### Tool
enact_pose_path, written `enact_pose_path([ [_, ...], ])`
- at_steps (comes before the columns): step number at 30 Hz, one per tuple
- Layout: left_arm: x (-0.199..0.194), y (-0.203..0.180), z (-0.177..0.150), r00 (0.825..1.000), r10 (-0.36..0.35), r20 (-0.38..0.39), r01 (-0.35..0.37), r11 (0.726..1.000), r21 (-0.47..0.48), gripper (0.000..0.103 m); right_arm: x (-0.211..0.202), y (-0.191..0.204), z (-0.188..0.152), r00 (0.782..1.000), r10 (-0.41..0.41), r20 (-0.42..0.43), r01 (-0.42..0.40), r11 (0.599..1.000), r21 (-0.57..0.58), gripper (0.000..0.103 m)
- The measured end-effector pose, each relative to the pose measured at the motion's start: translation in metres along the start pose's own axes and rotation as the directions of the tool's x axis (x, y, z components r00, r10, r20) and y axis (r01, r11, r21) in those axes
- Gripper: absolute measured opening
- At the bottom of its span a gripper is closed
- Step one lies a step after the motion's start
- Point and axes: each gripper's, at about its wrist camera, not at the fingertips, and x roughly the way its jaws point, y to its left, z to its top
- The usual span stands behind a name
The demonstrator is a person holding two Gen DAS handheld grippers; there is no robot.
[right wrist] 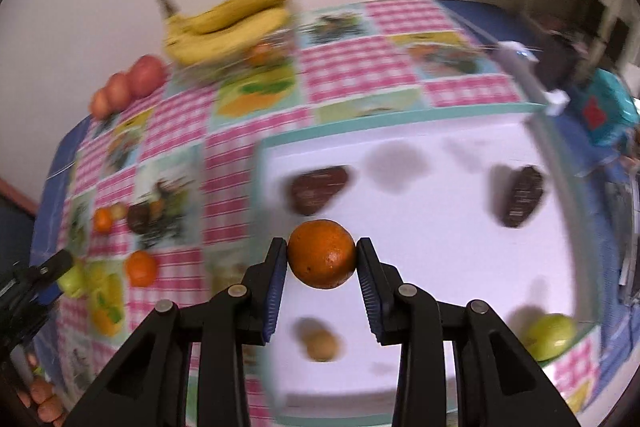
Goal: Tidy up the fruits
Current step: 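Grasp the orange with the right tool, then carry the orange and the green pear into the tray and release both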
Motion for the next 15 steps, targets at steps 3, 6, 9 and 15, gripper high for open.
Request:
enact_pose_path([
  [3,0.007,-0.025,-0.010,1.000,-0.020,-0.019,0.021,0.998,0.057,0.042,-0.004,-0.029,0.003,1.000,-0.020,0.005,0.020,0.998,0.062,0.037],
  [6,0.014,-0.050,-0.019,0.999,-0.037,-0.033,0.040,0.993,0.108,0.042,-0.007,-0.057,0.005,0.999,-0.041,0.010,0.040,0.992,0.118,0.037],
  [9,0.021,-0.077,-0.028,0.997,-0.053,-0.047,0.061,0.982,0.178,0.042,-0.012,-0.075,0.006,0.998,-0.063,0.018,0.060,0.986,0.155,0.037],
  [15,0.040,-0.124,-0.046,0.993,-0.078,-0.087,0.100,0.952,0.289,0.042,-0.018,-0.104,0.006,0.996,-0.080,0.031,0.071,0.975,0.213,0.037],
])
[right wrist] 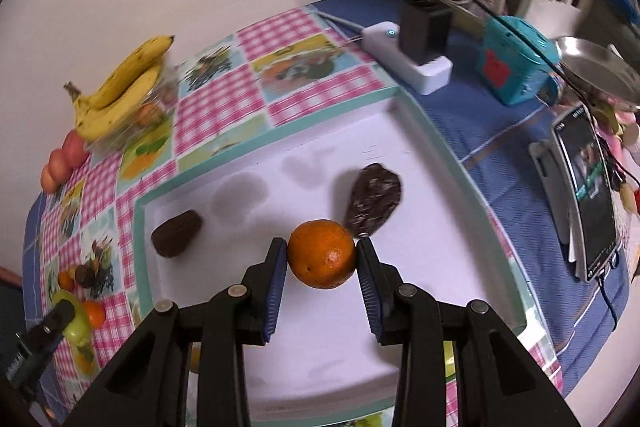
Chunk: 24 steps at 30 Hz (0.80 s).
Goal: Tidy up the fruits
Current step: 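Carry the orange and the green pear into the tray and release both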
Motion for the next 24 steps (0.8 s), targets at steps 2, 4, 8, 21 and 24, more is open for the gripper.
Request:
enact_pose_path([
  [2,0.011,-0.010,-0.002,1.000,0.002,-0.015,-0.001,0.999,0.033,0.042,0.001,-0.004,0.000,1.000,-0.005,-0.004,0.005,1.000,0.006,0.037],
  [4,0.021,-0.017,-0.004,0.999,0.017,-0.031,-0.015,0.998,0.064,0.042,0.003,-0.007,0.000,1.000,-0.004,-0.012,0.004,1.000,0.009,0.037],
  [8,0.041,-0.027,-0.011,0.998,0.021,-0.061,-0.015,0.994,0.108,0.042,0.016,-0.008,-0.003,0.999,-0.010,-0.050,0.011,1.000,0.006,0.037],
  [21,0.069,-0.039,-0.026,0.990,0.066,-0.124,-0.044,0.984,0.173,0.042,0.041,-0.011,-0.012,0.992,-0.027,-0.121,0.028,1.000,0.008,0.037],
  [24,0.069,-0.038,-0.025,0.988,0.055,-0.147,-0.031,0.986,0.162,0.044,0.040,-0.010,-0.011,0.992,-0.026,-0.120,0.027,1.000,0.007,0.037],
])
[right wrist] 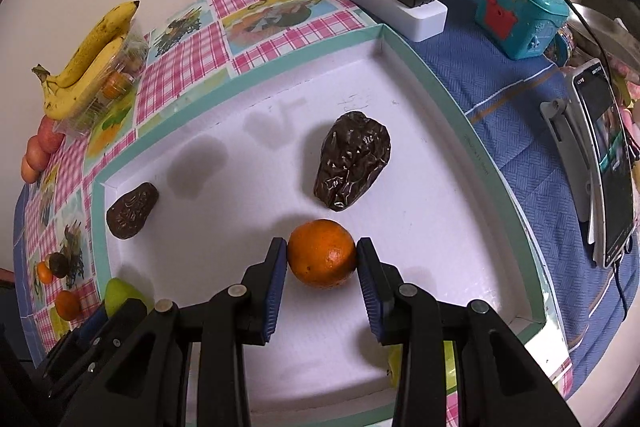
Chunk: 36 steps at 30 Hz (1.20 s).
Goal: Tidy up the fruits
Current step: 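Carry the orange and the green pear into the tray and release both, then move the left tool to an orange while the right tool moves to a dark date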
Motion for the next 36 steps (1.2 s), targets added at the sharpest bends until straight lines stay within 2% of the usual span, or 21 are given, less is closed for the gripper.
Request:
enact_pose_path([
  [3,-0.007,0.001,0.002,1.000,-0.011,0.009,0.011,1.000,-0.010,0.045,-0.003,0.001,0.001,1.000,-0.003,0.010,0.003,1.000,-0.001,0.041],
  [4,-0.012,0.002,0.004,0.999,-0.029,0.017,0.029,0.999,-0.014,0.046,-0.005,0.001,0.002,1.000,-0.003,0.016,0.003,1.000,-0.002,0.050],
  [5,-0.016,0.003,0.004,0.999,-0.038,0.025,0.039,0.999,-0.017,0.047,-0.008,0.001,0.002,1.000,-0.004,0.026,0.004,1.000,-0.003,0.053],
  [8,-0.029,0.009,0.008,0.998,-0.047,0.049,0.048,0.998,-0.028,0.053,-0.016,0.004,0.002,0.999,-0.005,0.052,0.006,1.000,-0.008,0.055],
  [10,-0.036,0.019,0.010,0.998,-0.032,0.061,0.036,0.998,-0.057,0.062,-0.020,0.008,0.002,0.998,0.007,0.067,-0.006,1.000,-0.013,0.055],
  [11,-0.040,0.028,0.012,0.998,-0.010,0.070,0.016,0.996,-0.083,0.065,-0.022,0.011,0.002,0.997,0.014,0.074,-0.013,1.000,-0.019,0.055],
  [12,-0.043,0.036,0.013,0.997,0.011,0.076,-0.003,0.995,-0.102,0.073,-0.023,0.013,0.003,0.997,0.019,0.077,-0.017,1.000,-0.024,0.058],
  [13,-0.048,0.048,0.014,0.995,0.052,0.086,-0.040,0.990,-0.132,0.079,-0.024,0.016,0.002,0.996,0.022,0.081,-0.020,0.999,-0.029,0.064],
  [15,-0.054,0.068,0.016,0.987,0.125,0.105,-0.105,0.978,-0.178,0.085,-0.023,0.023,0.001,0.996,0.022,0.085,-0.018,0.999,-0.043,0.078],
  [17,-0.061,0.087,0.015,0.976,0.182,0.117,-0.154,0.964,-0.216,0.092,-0.022,0.029,-0.002,0.996,0.020,0.084,-0.015,0.998,-0.066,0.079],
  [18,-0.065,0.101,0.015,0.968,0.218,0.127,-0.182,0.952,-0.245,0.100,-0.020,0.033,-0.002,0.996,0.024,0.086,-0.017,0.997,-0.079,0.080],
  [19,-0.070,0.112,0.014,0.961,0.241,0.138,-0.198,0.943,-0.266,0.103,-0.019,0.037,-0.004,0.996,0.028,0.089,-0.020,0.996,-0.091,0.084],
  [21,-0.078,0.135,0.013,0.947,0.280,0.154,-0.224,0.926,-0.303,0.103,-0.019,0.045,-0.006,0.994,0.038,0.100,-0.027,0.993,-0.111,0.095],
  [26,-0.097,0.192,0.013,0.904,0.396,0.159,-0.310,0.865,-0.396,0.103,-0.026,0.070,-0.009,0.986,0.069,0.150,-0.046,0.987,-0.153,0.097],
  [28,-0.105,0.214,0.012,0.892,0.424,0.159,-0.320,0.839,-0.440,0.103,-0.028,0.083,-0.009,0.984,0.083,0.159,-0.055,0.984,-0.170,0.097],
  [32,-0.115,0.248,0.010,0.881,0.442,0.167,-0.306,0.802,-0.513,0.103,-0.030,0.117,-0.008,0.978,0.134,0.157,-0.097,0.969,-0.227,0.097],
  [34,-0.116,0.265,0.009,0.882,0.446,0.153,-0.306,0.787,-0.535,0.103,-0.032,0.140,-0.008,0.973,0.172,0.152,-0.127,0.956,-0.264,0.097],
  [36,-0.115,0.278,0.009,0.891,0.433,0.136,-0.295,0.780,-0.553,0.103,-0.032,0.158,-0.012,0.967,0.209,0.146,-0.160,0.944,-0.288,0.097],
])
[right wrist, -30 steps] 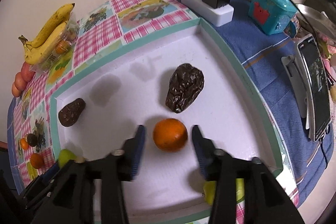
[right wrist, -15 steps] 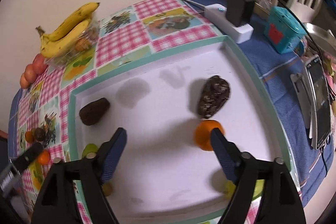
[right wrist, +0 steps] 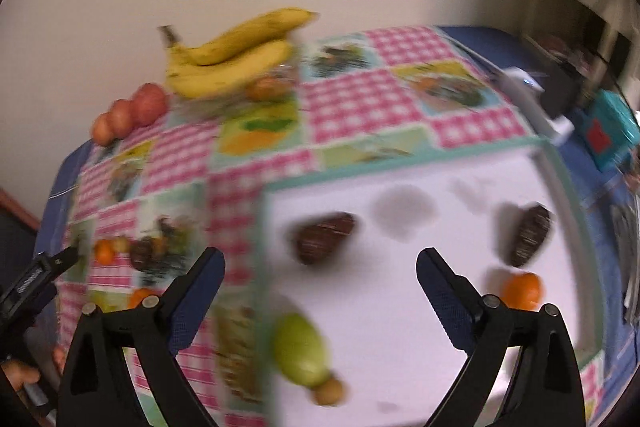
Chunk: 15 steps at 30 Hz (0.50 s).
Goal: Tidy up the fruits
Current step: 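Move the left tool to an orange while the right tool moves to a dark date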
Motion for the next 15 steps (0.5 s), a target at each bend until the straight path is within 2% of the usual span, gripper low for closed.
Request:
enact_pose_path([
  [5,0.014,0.021,0.011,0.998,-0.038,-0.048,0.033,0.995,-0.096,0.103,0.023,0.046,0.003,0.997,0.063,-0.047,-0.066,0.996,-0.055,0.097],
  [11,0.028,0.032,0.023,0.999,0.004,-0.045,-0.010,0.991,-0.134,0.102,0.051,0.088,0.004,0.989,0.120,-0.091,-0.128,0.988,-0.083,0.096],
  [12,0.030,0.033,0.024,0.999,0.006,-0.047,-0.012,0.990,-0.142,0.102,0.056,0.094,0.003,0.986,0.131,-0.100,-0.140,0.986,-0.090,0.094],
  [15,0.037,0.035,0.027,0.999,-0.004,-0.053,-0.004,0.989,-0.146,0.102,0.073,0.111,0.001,0.979,0.155,-0.133,-0.169,0.980,-0.103,0.080],
])
